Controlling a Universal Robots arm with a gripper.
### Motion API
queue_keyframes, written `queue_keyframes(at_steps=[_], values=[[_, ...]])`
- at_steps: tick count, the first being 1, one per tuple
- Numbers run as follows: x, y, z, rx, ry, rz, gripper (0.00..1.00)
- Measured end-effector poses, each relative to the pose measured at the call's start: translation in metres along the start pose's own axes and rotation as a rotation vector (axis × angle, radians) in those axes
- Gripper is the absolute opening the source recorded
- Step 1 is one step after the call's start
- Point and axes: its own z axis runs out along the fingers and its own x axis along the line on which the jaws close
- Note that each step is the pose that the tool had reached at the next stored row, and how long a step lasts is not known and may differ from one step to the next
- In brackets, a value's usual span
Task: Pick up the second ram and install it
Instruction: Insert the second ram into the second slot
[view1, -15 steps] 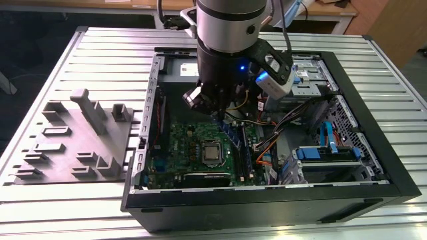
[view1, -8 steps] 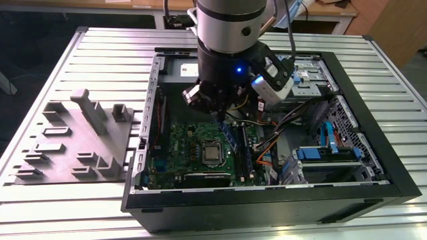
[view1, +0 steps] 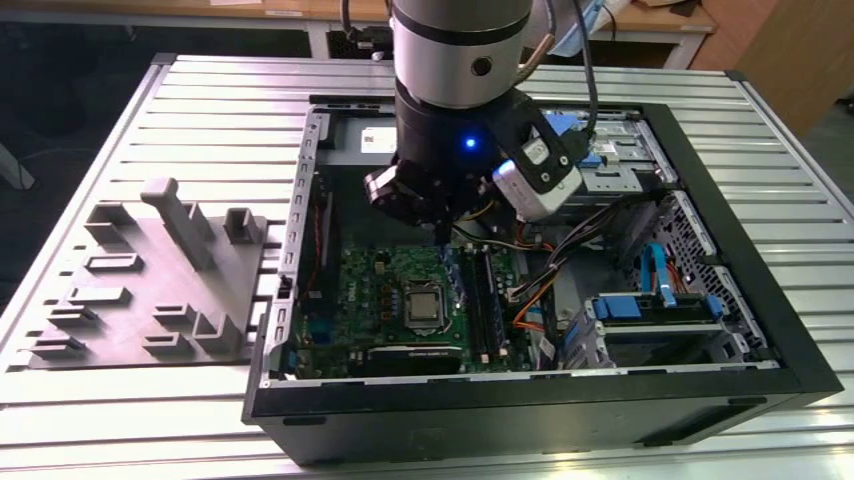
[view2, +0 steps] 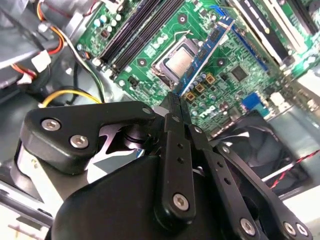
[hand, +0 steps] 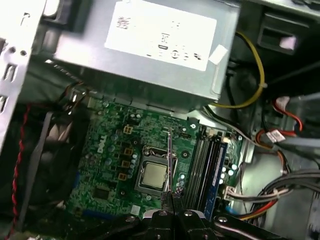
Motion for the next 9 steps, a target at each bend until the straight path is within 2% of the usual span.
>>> queue_keyframes(at_steps=[9], values=[[0.0002, -0.0002, 0.0035, 0.0066, -0.0079, 0.158, 0.11]])
